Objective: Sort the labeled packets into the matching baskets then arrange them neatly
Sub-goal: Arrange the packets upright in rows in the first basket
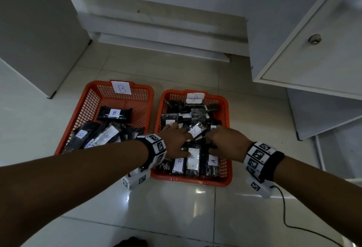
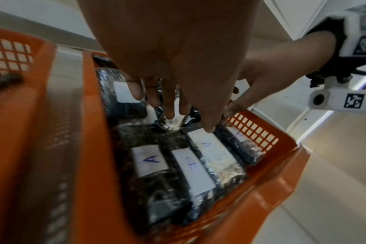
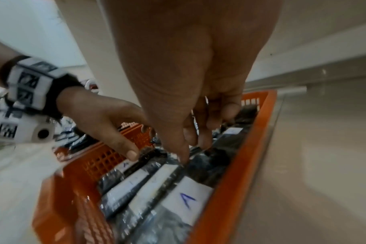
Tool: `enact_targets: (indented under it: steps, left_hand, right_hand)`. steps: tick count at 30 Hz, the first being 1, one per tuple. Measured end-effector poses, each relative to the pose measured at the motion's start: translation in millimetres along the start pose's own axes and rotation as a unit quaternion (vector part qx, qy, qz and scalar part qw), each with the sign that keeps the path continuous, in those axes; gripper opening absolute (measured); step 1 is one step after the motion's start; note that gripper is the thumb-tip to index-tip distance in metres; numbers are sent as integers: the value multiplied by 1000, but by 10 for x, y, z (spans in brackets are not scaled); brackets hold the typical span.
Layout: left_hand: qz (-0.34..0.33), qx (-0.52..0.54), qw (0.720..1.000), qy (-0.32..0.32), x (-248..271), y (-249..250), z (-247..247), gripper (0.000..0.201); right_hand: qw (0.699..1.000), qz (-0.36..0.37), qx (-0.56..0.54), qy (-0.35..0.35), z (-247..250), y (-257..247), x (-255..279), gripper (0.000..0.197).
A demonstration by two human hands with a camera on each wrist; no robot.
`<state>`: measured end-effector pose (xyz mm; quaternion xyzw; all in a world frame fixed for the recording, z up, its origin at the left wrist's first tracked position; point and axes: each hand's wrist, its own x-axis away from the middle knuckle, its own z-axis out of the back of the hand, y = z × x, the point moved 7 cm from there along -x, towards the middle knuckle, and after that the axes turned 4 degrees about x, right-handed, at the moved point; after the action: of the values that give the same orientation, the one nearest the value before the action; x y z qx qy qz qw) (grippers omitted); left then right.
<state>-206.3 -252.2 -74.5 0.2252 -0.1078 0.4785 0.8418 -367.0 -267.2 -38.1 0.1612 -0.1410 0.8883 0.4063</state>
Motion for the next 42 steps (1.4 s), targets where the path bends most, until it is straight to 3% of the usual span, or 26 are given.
enact_targets:
  steps: [5,10,15,20,24,33,42]
  left_hand:
    - [12,55,998,-27,-99,100,-152,74]
    - [36,46,998,-19,-136,109,-254,73]
    - [54,45,997,-17,-157,74,-181,63]
    - [55,35,997,-40,-127,66,-244,74]
    - [57,28,997,-45,-128,82,-238,75]
    - [54,1,997,-55,-114,122,-260,78]
    - [50,6,998,-49,-132,86,-268,79]
  right_hand:
    - [999,-28,41,-15,-205,127,126,62]
    - [996,-33,78,2,-272,110,105,79]
    - [996,-44,75,2,-247,82,3,72]
    - [995,-79,43,-35,-273,113,-50,84]
    - [996,-72,36,-38,-282,146,-65,74]
    - [993,-70,29,-88,-289,141,-116,79]
    - [998,-35,6,-44,-325,187,-29,85]
